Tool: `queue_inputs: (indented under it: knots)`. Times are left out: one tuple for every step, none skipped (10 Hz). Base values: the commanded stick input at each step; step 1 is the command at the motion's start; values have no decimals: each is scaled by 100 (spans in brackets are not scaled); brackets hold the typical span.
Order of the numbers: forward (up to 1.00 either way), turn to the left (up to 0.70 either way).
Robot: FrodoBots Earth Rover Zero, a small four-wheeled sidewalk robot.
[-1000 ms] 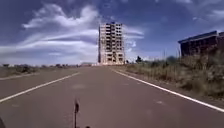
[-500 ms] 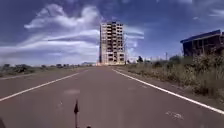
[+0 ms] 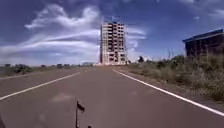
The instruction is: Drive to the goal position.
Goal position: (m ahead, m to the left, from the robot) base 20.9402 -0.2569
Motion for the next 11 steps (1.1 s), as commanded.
queue_inputs:
  knots:
    - [99, 0]
    - [97, 0]
    - [96, 0]
    - [96, 0]
    - [98, 0]
    - [100, 0]
    - [100, 0]
    - [100, 0]
    - [100, 0]
    - [97, 0]
    - [84, 0]
